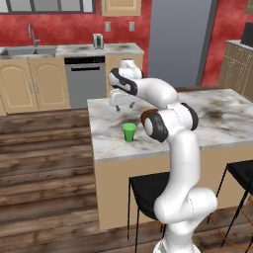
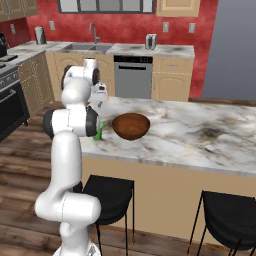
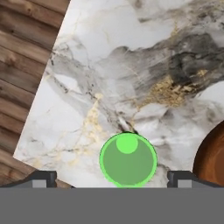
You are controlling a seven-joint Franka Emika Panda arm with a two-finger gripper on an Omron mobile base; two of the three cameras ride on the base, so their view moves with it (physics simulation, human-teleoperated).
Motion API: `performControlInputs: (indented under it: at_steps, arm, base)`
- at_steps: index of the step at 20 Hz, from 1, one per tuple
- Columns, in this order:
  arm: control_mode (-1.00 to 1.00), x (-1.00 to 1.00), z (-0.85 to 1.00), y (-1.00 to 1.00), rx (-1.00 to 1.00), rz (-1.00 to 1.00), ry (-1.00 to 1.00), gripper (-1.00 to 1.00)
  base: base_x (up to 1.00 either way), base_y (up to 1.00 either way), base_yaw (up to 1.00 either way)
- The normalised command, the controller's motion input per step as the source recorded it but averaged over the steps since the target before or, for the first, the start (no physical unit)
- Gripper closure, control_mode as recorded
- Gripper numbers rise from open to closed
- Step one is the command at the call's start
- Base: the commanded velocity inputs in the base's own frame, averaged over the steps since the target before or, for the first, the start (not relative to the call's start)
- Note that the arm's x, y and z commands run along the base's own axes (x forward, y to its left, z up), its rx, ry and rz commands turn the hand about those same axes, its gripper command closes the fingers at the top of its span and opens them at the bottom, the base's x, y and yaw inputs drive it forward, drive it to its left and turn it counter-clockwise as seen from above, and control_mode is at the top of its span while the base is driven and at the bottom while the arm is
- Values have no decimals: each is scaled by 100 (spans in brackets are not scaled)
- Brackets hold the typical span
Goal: Place the cup inside the bowl on the dining table and move the bowl to any counter.
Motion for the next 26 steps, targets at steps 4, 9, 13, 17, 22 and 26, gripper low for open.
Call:
performControlInputs:
  at_steps: [4, 9, 13, 17, 22, 26]
  arm:
    - [-100, 0, -35, 1, 0, 0, 0, -100]
    - [-100, 0, -24, 3, 0, 0, 0, -100]
    - [-100, 0, -24, 4, 0, 0, 0, -100]
    - [-100, 0, -23, 4, 0, 0, 0, -100]
    - [-100, 0, -22, 5, 0, 0, 0, -100]
    - [-100, 0, -22, 2, 0, 0, 0, -100]
  base:
    - [0, 0, 0]
    - [0, 0, 0]
    - [0, 0, 0]
    - [0, 0, 0]
    - [0, 0, 0]
    - [0, 0, 0]
